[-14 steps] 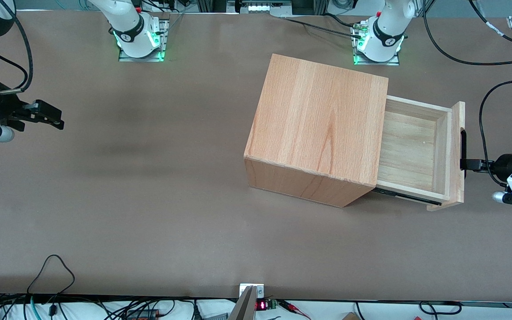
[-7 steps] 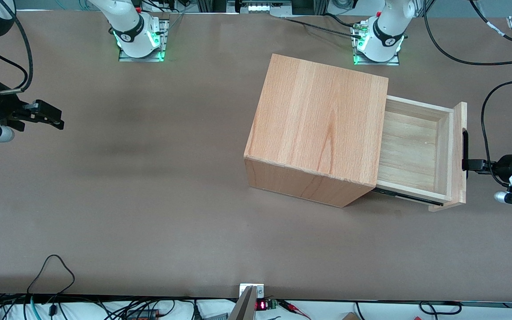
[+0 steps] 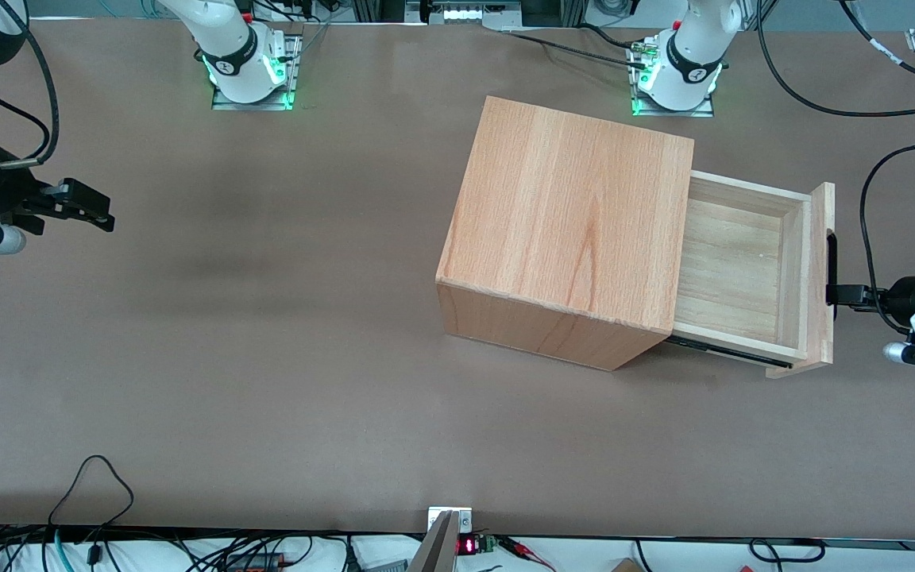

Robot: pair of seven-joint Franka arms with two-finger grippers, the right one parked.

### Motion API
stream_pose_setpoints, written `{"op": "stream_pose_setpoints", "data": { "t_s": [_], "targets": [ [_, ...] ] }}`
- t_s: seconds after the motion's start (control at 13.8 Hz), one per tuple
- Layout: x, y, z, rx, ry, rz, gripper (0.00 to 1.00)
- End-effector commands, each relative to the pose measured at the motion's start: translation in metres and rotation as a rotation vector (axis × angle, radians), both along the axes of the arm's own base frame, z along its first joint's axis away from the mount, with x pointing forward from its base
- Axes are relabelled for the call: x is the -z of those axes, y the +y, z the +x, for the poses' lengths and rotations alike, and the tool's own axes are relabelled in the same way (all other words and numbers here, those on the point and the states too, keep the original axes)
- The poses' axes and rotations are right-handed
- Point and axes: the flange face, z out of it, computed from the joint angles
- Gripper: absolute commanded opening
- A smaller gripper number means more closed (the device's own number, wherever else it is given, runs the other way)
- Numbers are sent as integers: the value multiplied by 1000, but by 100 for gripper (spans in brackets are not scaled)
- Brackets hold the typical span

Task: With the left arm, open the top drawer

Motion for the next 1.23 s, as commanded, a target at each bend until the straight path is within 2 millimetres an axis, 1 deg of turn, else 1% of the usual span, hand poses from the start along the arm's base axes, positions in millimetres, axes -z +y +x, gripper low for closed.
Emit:
{"op": "stream_pose_setpoints", "data": {
  "t_s": [0.0, 0.14, 0.58, 0.72, 0.8, 0.87, 0.94, 1.16],
  "targets": [
    [-10, -2, 0, 42, 22, 19, 100],
    [-18, -4, -1, 44, 15, 17, 100],
    [-20, -4, -3, 100, 8, -6, 100],
    [-41, -2, 0, 106, -23, 4, 100],
    [-48, -2, 0, 107, -20, 4, 100],
    [-60, -2, 0, 110, -30, 10, 100],
    [-66, -1, 0, 112, -30, 15, 100],
    [-107, -3, -8, 110, -49, 24, 100]
  ]
}}
